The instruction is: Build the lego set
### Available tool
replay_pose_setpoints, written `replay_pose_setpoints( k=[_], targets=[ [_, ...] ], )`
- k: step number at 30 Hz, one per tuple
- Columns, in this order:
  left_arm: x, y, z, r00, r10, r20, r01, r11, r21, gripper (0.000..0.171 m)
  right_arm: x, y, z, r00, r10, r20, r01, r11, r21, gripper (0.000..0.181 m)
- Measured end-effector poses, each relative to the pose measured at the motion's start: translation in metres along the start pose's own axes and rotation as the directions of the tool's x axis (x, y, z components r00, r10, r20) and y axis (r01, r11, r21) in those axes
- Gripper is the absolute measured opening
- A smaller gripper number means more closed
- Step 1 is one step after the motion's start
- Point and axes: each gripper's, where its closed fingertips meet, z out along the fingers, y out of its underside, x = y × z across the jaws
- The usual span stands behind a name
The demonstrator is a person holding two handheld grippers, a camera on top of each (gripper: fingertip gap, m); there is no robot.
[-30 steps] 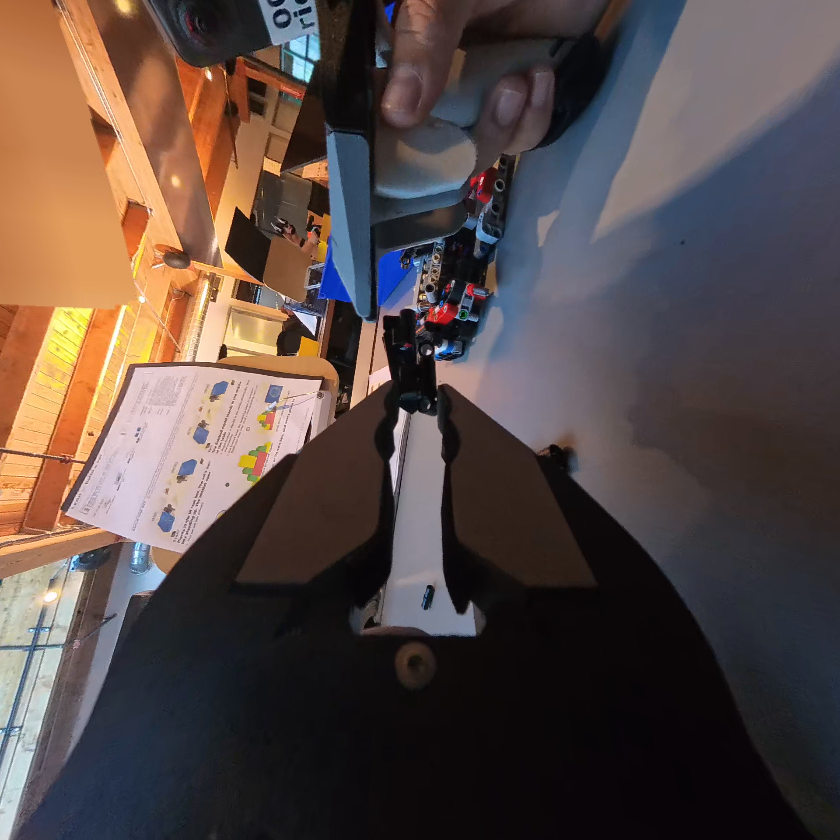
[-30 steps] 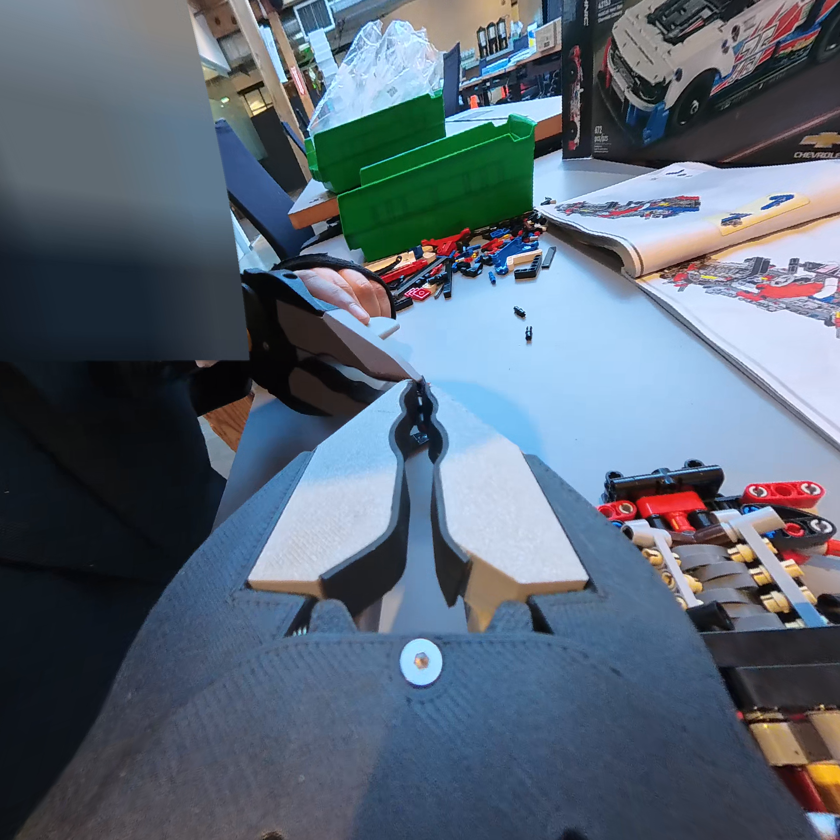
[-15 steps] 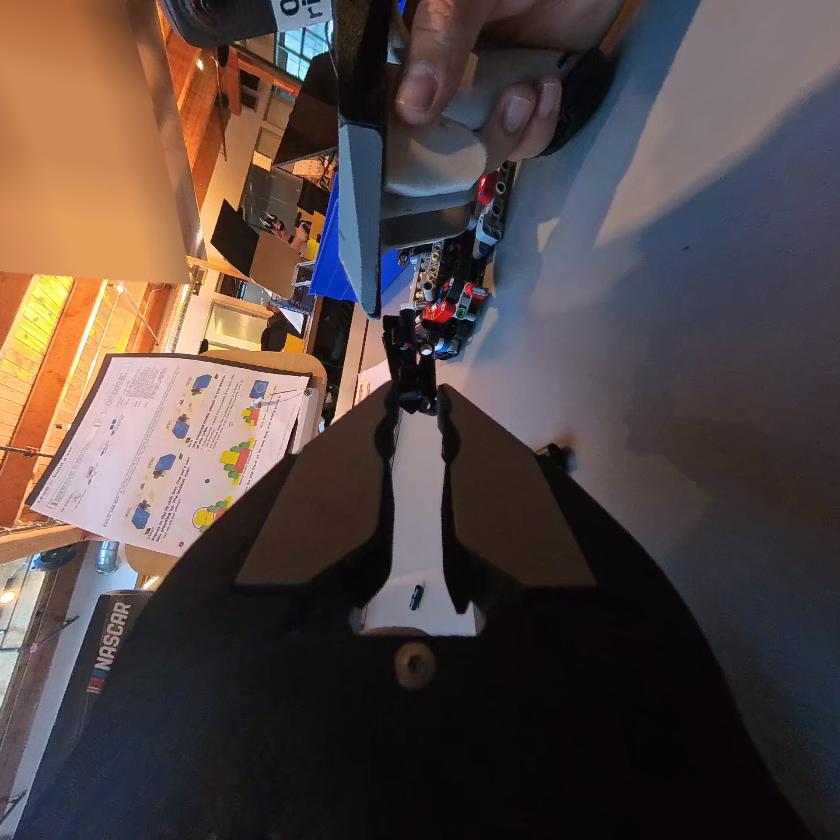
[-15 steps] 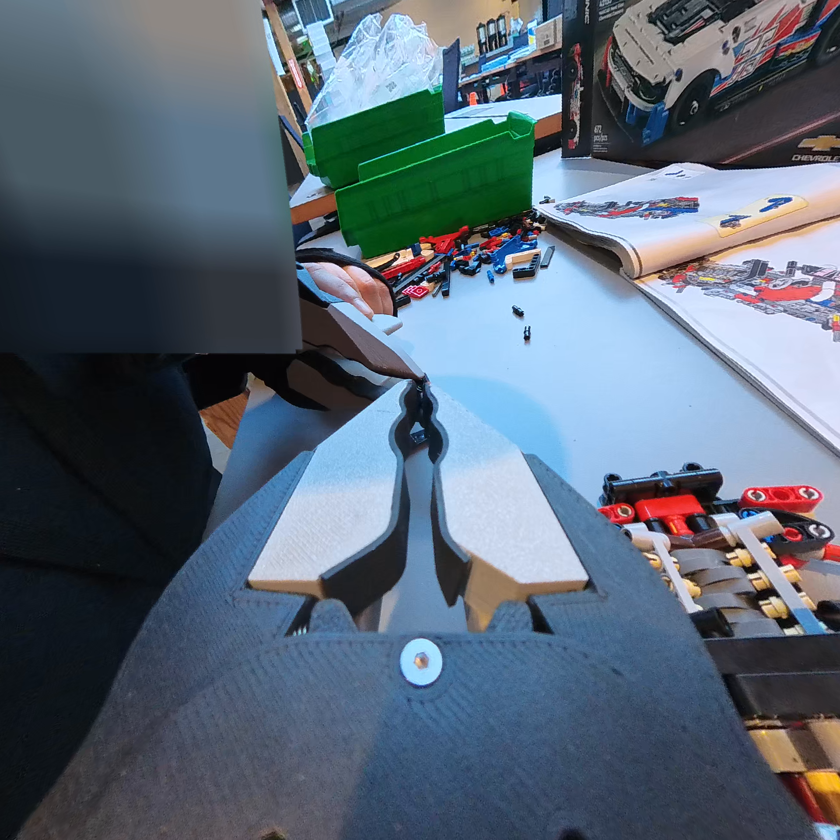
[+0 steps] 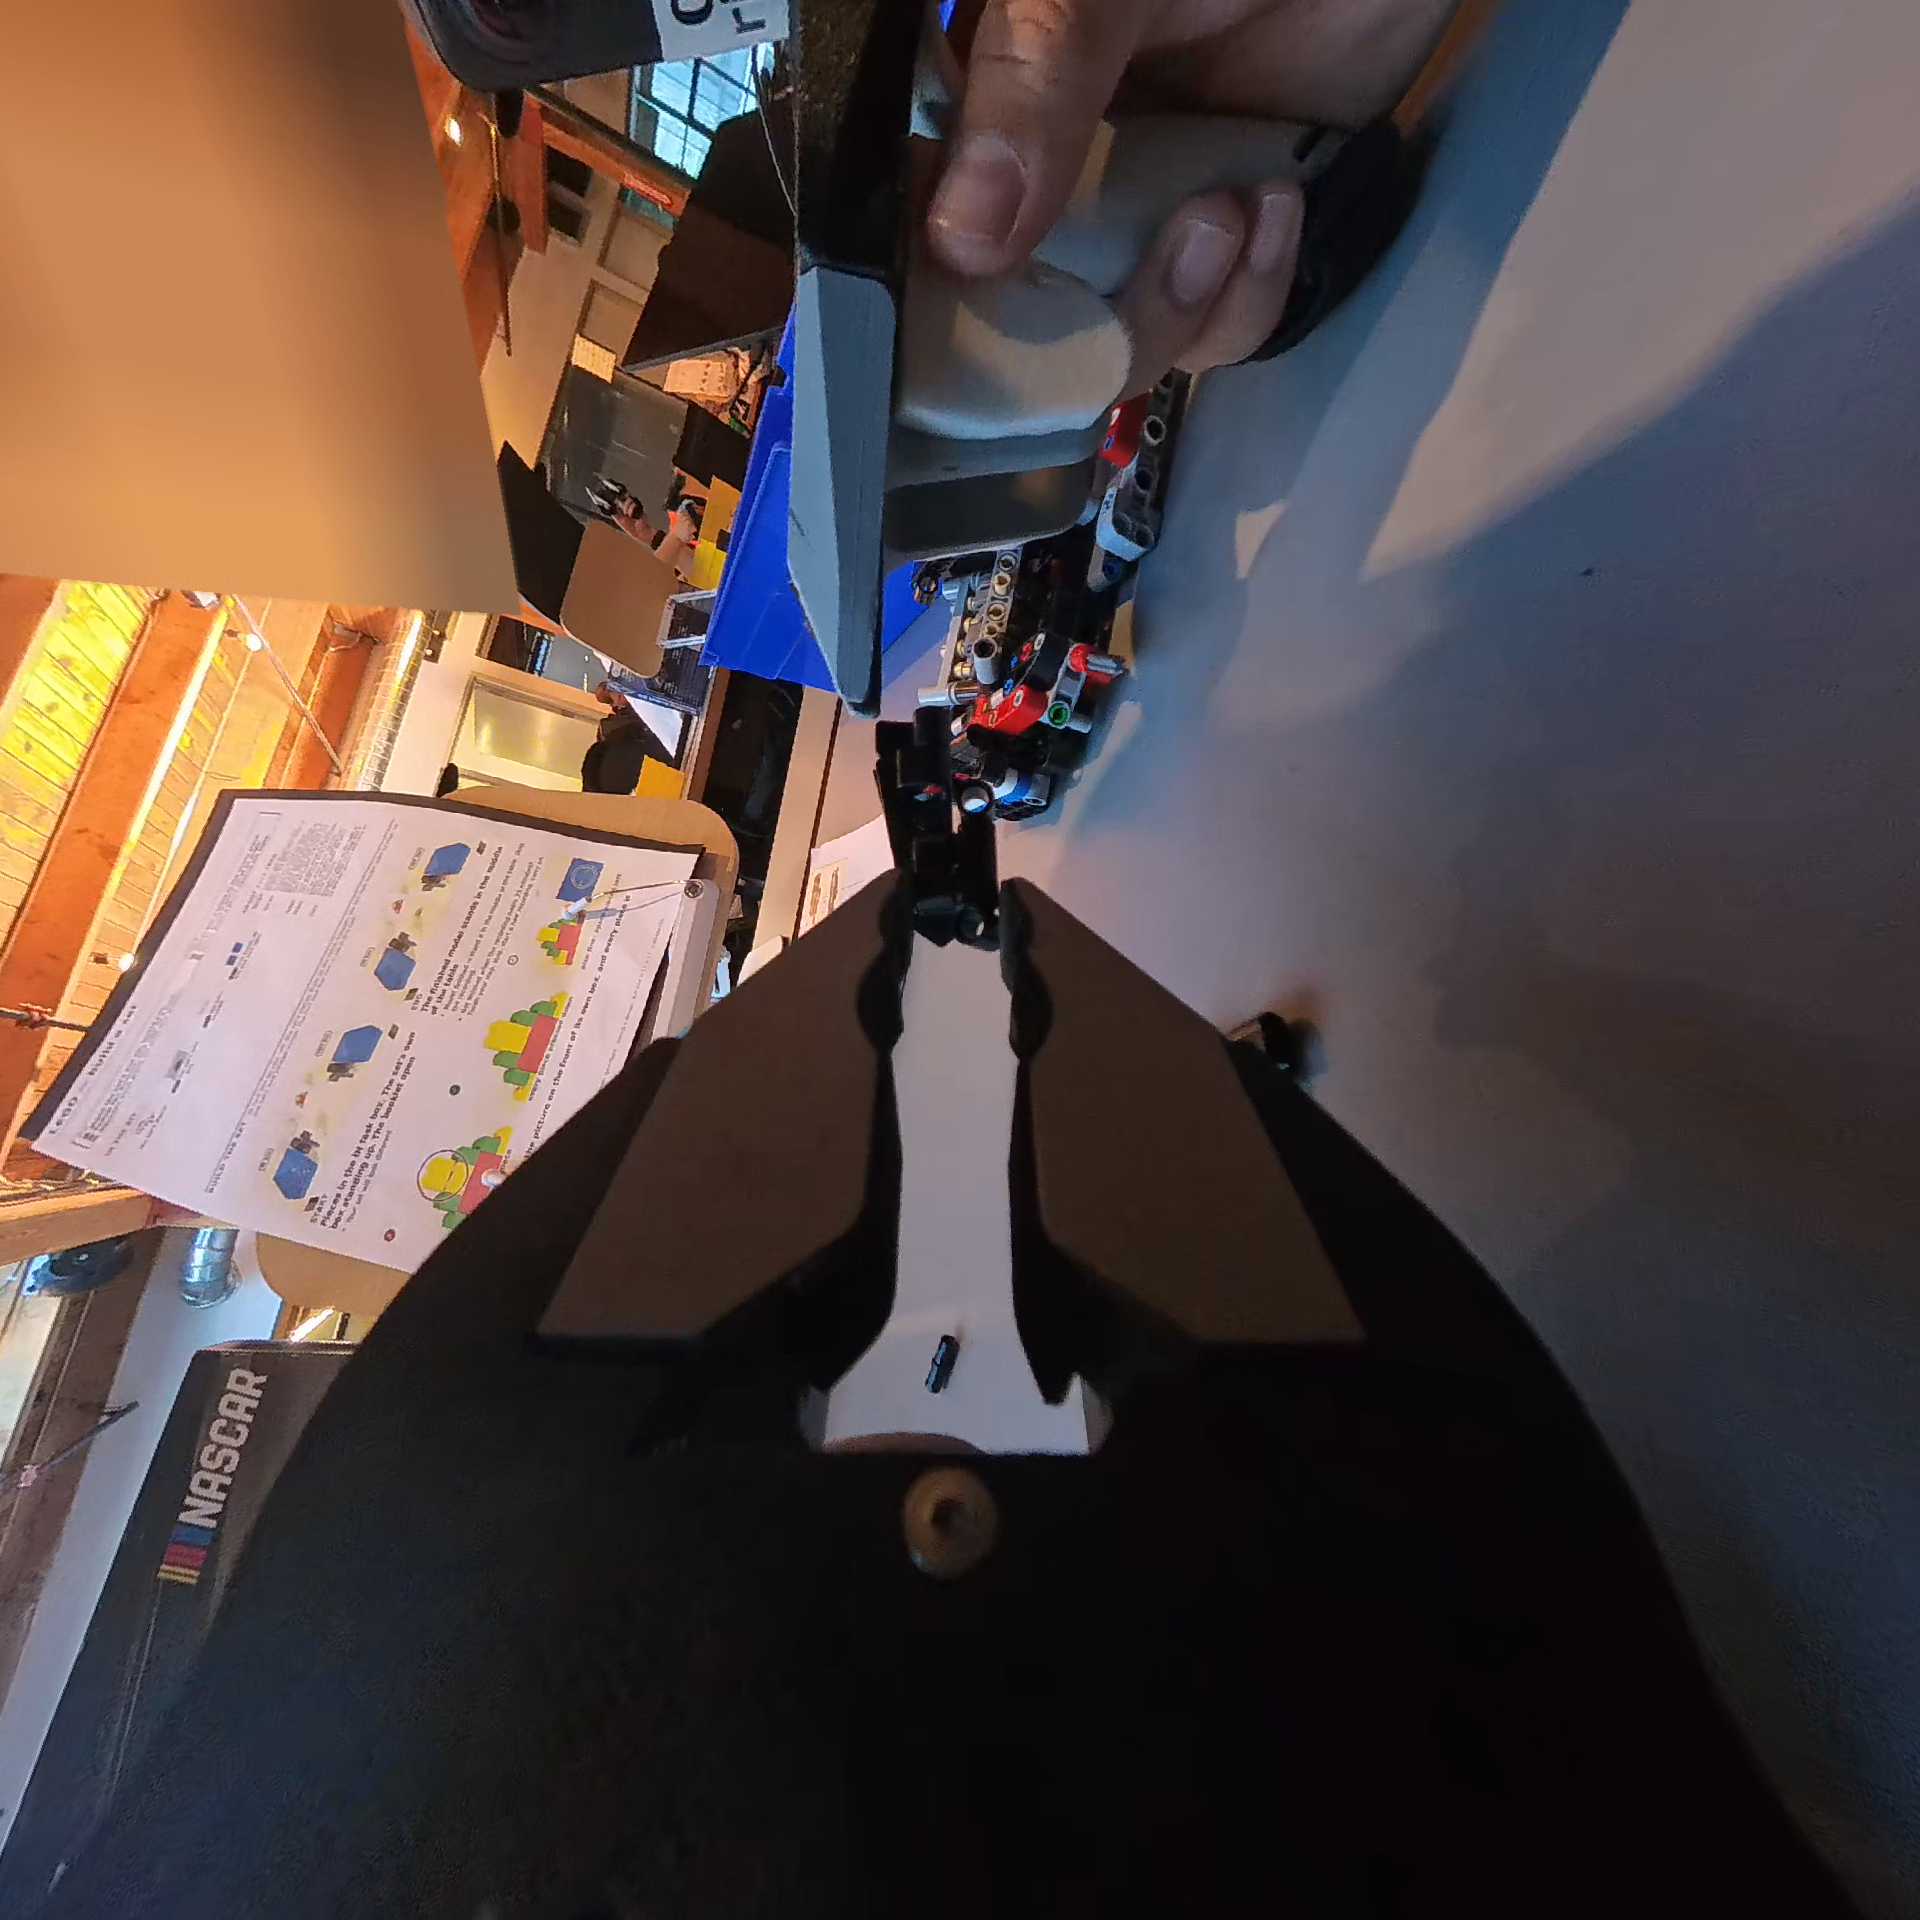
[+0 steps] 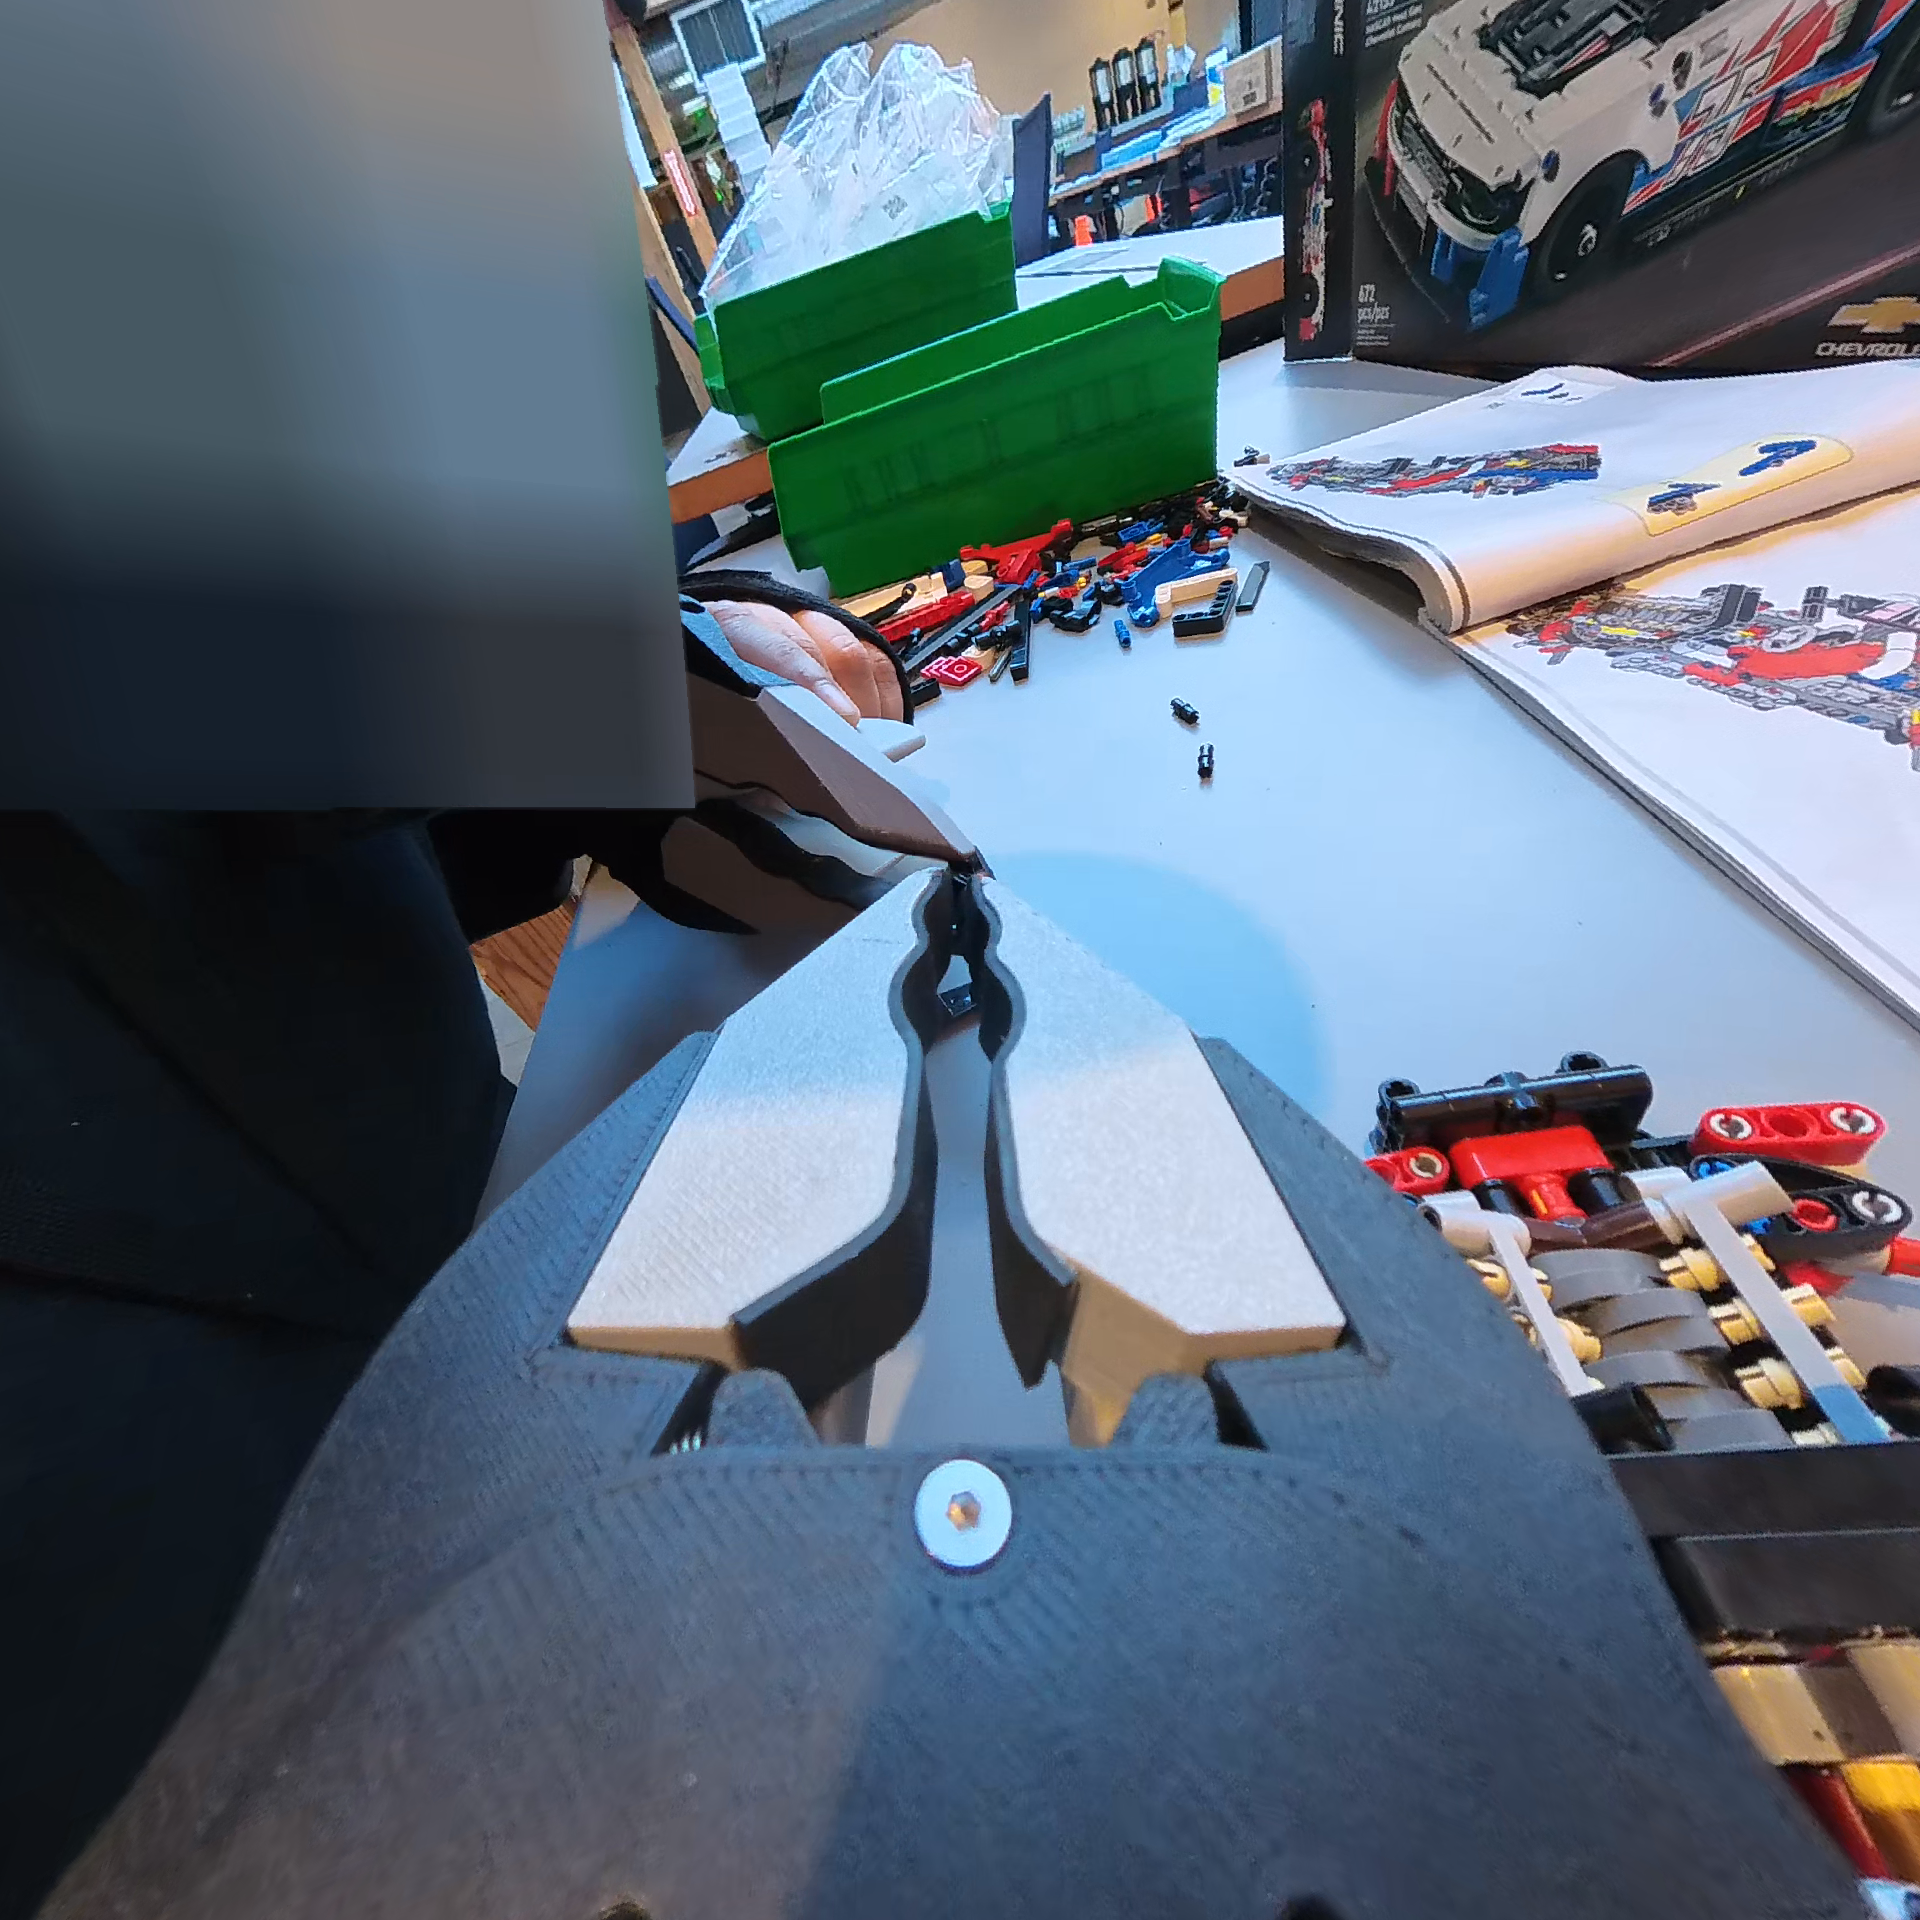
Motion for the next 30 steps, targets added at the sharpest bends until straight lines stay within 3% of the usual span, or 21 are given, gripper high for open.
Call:
replay_pose_setpoints(
  k=[9, 17, 24, 30],
  targets=[
    [0.0, 0.001, -0.001, 1.0, 0.002, 0.0, -0.002, 1.0, -0.002, 0.012, 0.003, -0.001, -0.001, 1.0, 0.004, -0.015, -0.004, 1.0, 0.007, 0.001],
    [-0.003, -0.001, 0.002, 0.999, 0.037, 0.024, -0.036, 0.999, -0.014, 0.012, 0.001, 0.003, 0.005, 1.0, 0.008, 0.006, -0.008, 1.0, -0.027, 0.017],
    [-0.006, -0.01, 0.0, 0.989, 0.128, 0.078, -0.127, 0.992, -0.009, 0.013, -0.005, 0.005, 0.007, 0.999, -0.034, 0.015, 0.034, 0.998, -0.044, 0.004],
    [-0.006, 0.0, 0.006, 0.995, 0.079, 0.065, -0.075, 0.996, -0.055, 0.013, 0.005, 0.006, 0.009, 0.972, -0.193, -0.132, 0.183, 0.98, -0.079, 0.003]
  ],
)
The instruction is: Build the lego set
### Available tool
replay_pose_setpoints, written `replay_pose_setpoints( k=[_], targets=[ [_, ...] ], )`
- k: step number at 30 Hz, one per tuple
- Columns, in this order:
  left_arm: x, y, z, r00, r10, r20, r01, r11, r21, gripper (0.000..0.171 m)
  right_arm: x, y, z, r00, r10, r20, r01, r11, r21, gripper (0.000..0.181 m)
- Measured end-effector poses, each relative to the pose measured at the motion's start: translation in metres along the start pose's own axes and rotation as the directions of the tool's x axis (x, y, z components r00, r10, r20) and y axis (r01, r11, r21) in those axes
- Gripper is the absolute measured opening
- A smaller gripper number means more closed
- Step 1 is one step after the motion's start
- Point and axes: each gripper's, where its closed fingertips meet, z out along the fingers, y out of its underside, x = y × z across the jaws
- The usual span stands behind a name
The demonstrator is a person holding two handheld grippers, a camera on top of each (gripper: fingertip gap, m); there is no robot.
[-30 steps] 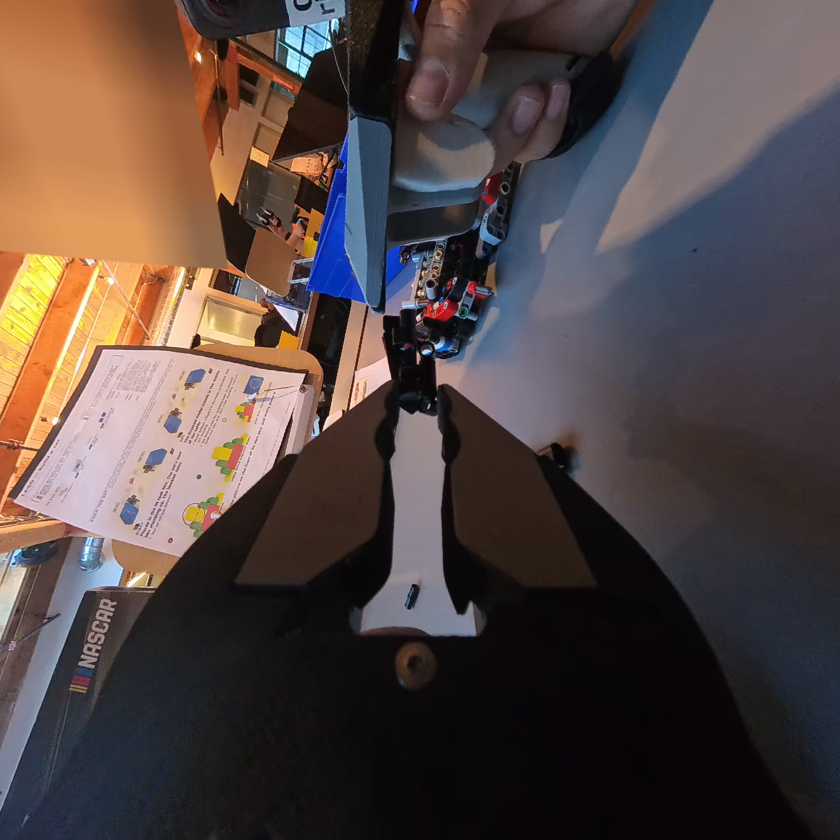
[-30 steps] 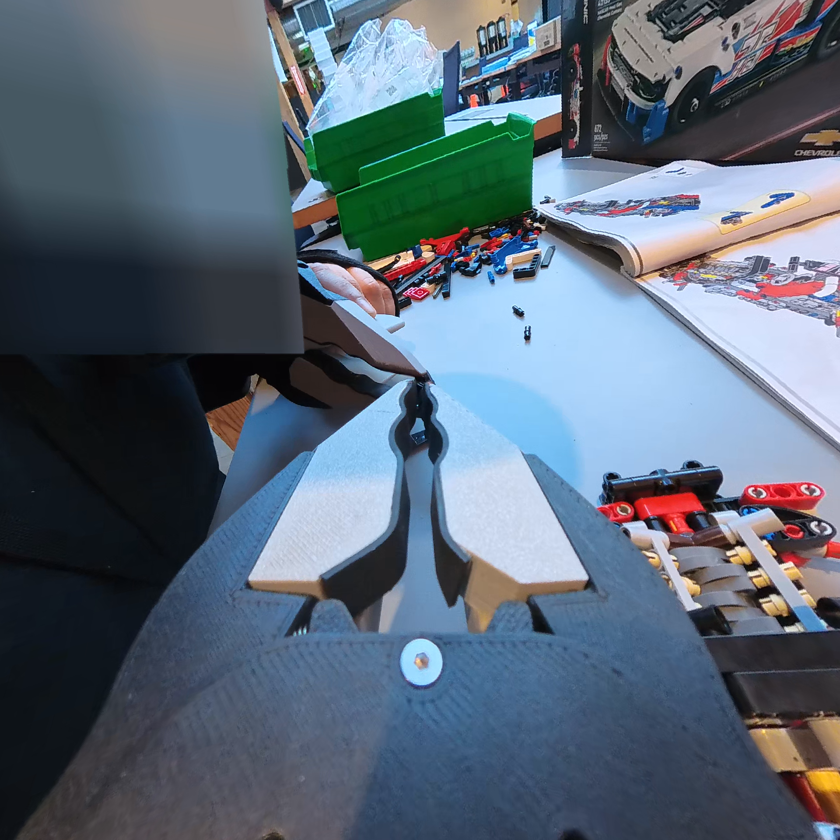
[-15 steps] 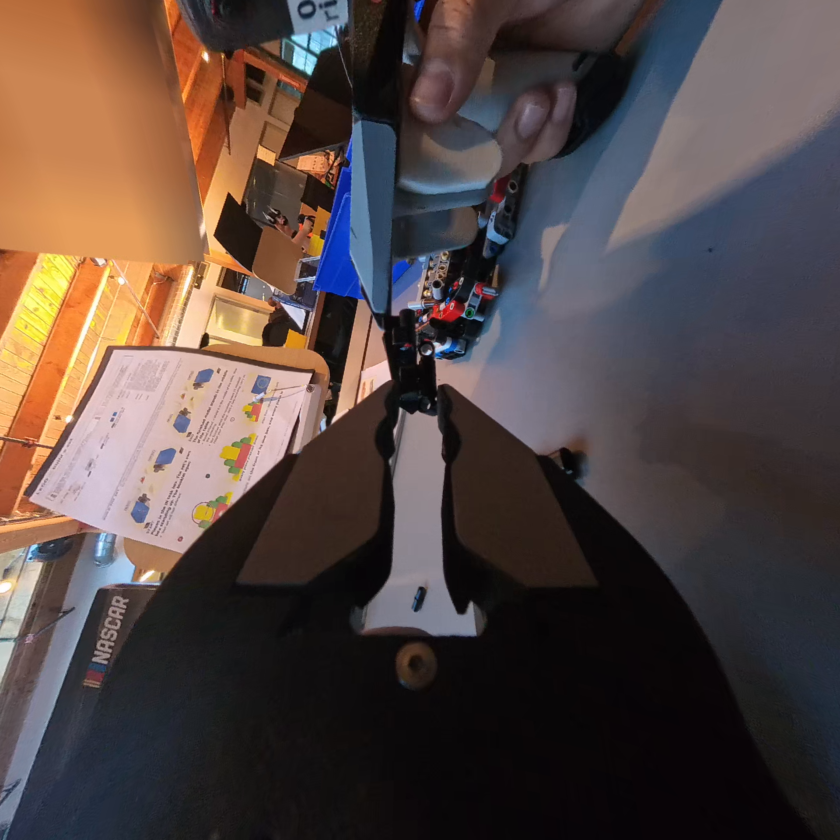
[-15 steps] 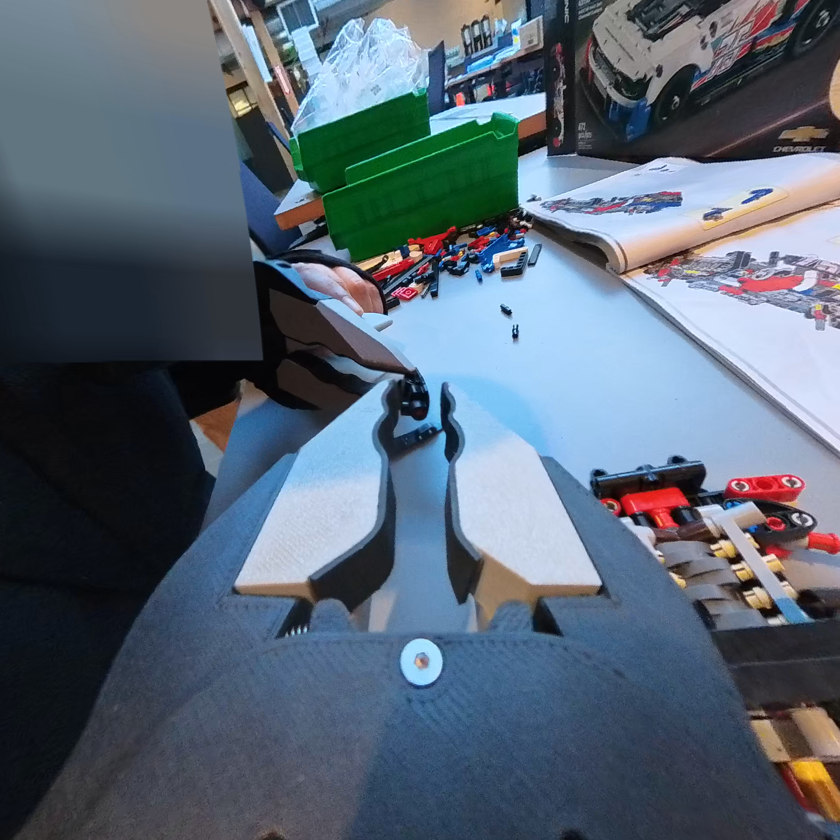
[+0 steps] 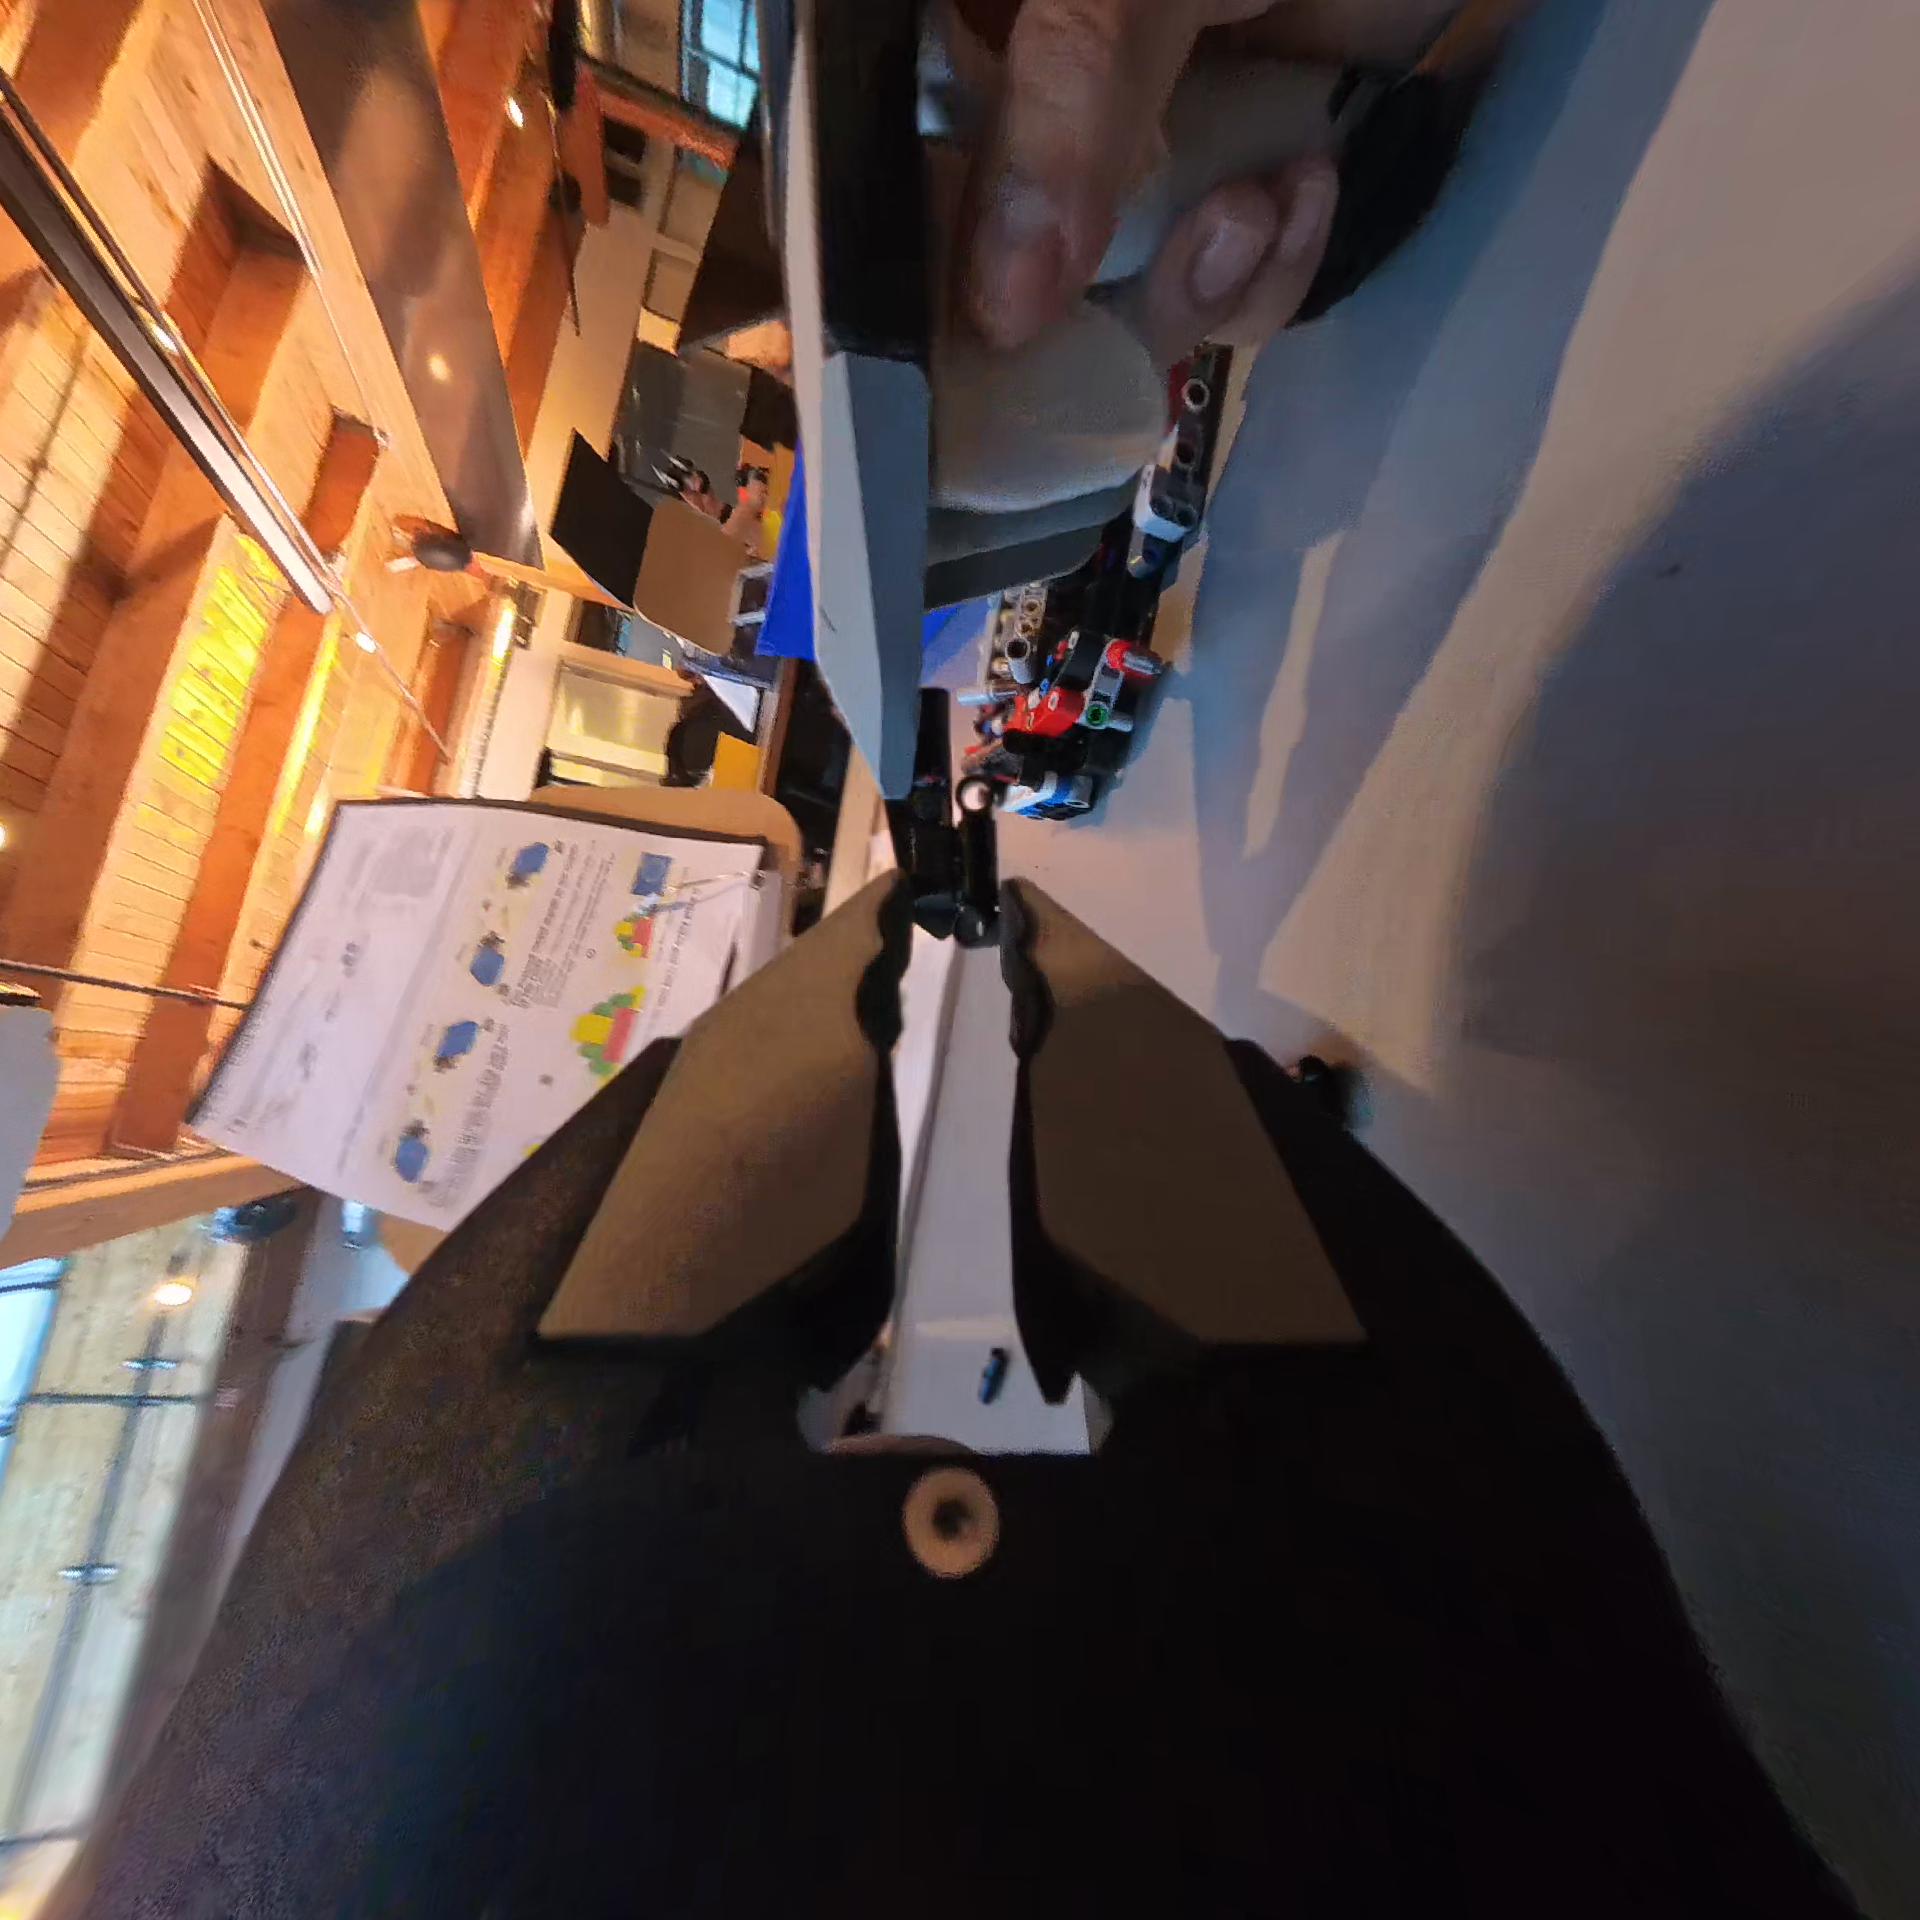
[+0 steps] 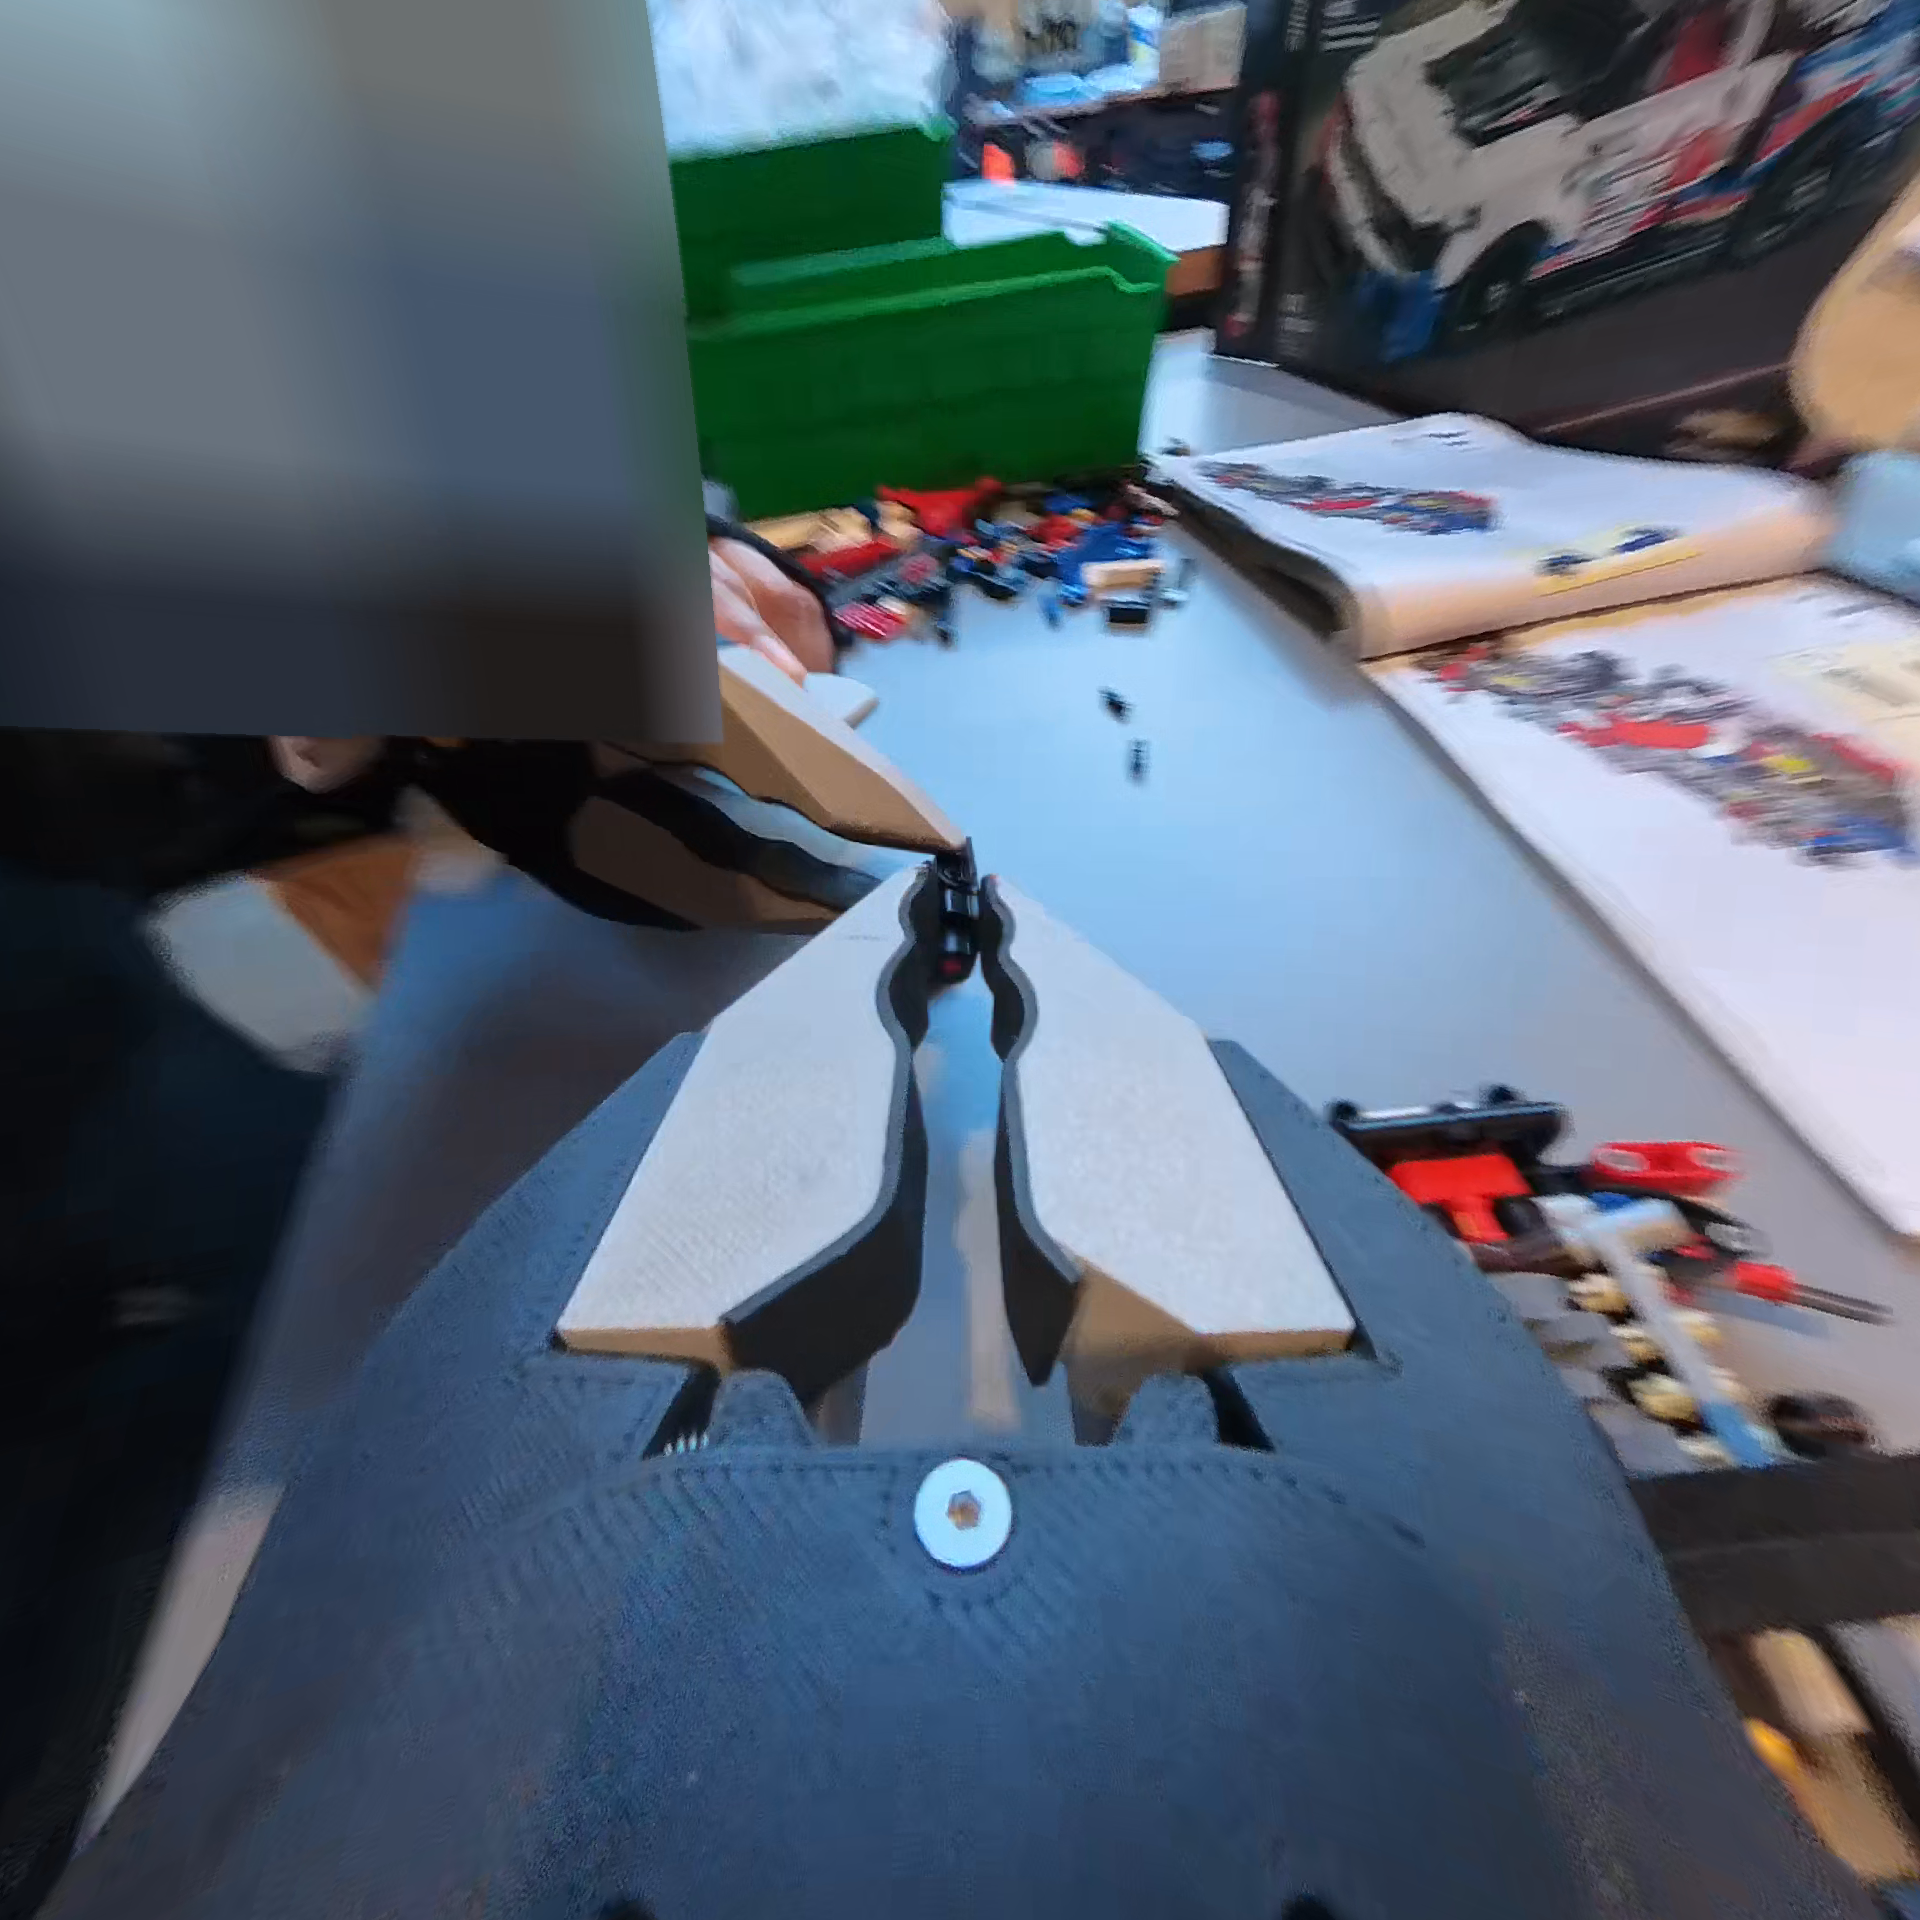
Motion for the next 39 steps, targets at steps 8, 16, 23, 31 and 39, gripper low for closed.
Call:
replay_pose_setpoints(
  k=[8, 16, 23, 31, 39],
  targets=[
    [0.0, 0.027, 0.0, 0.797, -0.562, -0.221, 0.532, 0.827, -0.184, 0.004, 0.023, 0.011, -0.008, 0.898, -0.312, -0.31, 0.267, 0.947, -0.18, 0.003],
    [-0.009, -0.003, -0.011, -0.071, -0.924, -0.375, 0.864, 0.131, -0.486, 0.013, -0.003, -0.021, -0.014, 0.566, -0.704, -0.429, 0.674, 0.695, -0.25, 0.003],
    [-0.024, -0.024, -0.018, -0.571, -0.712, -0.408, 0.74, -0.232, -0.632, 0.027, -0.022, -0.016, 0.0, 0.365, -0.851, -0.377, 0.794, 0.496, -0.351, 0.003],
    [-0.018, -0.018, -0.019, -0.677, -0.644, -0.356, 0.664, -0.327, -0.672, 0.017, -0.029, -0.009, 0.007, 0.237, -0.913, -0.333, 0.826, 0.37, -0.426, 0.002],
    [-0.009, -0.011, -0.015, -0.637, -0.702, -0.317, 0.64, -0.253, -0.725, 0.006, -0.033, 0.003, 0.017, 0.256, -0.925, -0.281, 0.826, 0.36, -0.434, 0.005]
  ],
)
